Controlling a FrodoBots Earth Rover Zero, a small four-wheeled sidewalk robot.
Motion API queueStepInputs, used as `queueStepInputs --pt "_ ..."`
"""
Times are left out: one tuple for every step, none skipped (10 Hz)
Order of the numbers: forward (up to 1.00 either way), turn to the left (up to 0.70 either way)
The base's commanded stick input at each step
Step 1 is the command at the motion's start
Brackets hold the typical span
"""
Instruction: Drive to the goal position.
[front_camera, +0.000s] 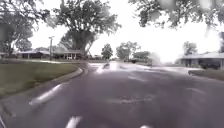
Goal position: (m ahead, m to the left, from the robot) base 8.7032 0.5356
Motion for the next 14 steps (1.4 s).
queueStepInputs --pt "0.50 0.00" --pt "0.50 0.00" --pt "0.50 0.00" --pt "0.50 0.00" --pt "0.50 0.00" --pt "0.50 0.00" --pt "0.50 0.00" --pt "0.50 0.00" --pt "0.50 0.00" --pt "0.50 0.00" --pt "0.50 0.00" --pt "0.50 0.00" --pt "0.50 0.00" --pt "0.50 0.00"
